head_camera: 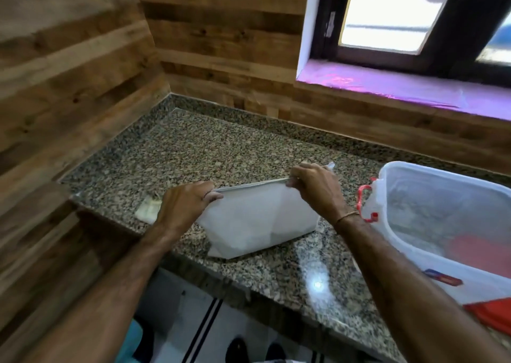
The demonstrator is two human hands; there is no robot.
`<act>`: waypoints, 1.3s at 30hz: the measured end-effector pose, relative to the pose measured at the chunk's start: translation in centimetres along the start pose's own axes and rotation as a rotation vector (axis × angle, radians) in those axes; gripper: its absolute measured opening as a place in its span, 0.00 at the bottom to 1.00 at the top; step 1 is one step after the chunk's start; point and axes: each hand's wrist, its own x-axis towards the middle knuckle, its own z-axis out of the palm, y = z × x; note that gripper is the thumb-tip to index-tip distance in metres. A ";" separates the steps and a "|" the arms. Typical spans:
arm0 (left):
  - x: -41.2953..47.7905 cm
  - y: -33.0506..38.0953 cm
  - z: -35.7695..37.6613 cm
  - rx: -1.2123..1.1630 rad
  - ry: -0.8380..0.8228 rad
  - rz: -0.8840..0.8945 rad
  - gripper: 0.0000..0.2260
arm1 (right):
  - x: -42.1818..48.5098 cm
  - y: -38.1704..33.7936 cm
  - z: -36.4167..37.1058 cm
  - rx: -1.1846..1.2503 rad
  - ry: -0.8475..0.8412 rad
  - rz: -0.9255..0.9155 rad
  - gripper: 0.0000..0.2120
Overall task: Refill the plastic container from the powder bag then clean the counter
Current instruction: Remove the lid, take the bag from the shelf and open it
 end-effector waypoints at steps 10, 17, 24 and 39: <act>-1.3 -4.0 -4.9 -0.505 -0.145 -0.278 0.06 | 0.4 -5.3 0.5 0.173 -0.143 -0.018 0.08; 0.8 -4.1 -7.7 -0.642 -0.167 -0.214 0.01 | 1.9 -15.7 5.3 0.369 -0.170 -0.141 0.13; 0.7 -3.2 -7.5 -0.871 -0.162 -0.130 0.04 | 2.1 -17.6 6.5 0.557 -0.118 0.048 0.07; -0.3 -3.4 -5.8 -1.145 -0.012 -0.157 0.04 | 2.2 -18.9 6.7 0.673 -0.113 0.218 0.06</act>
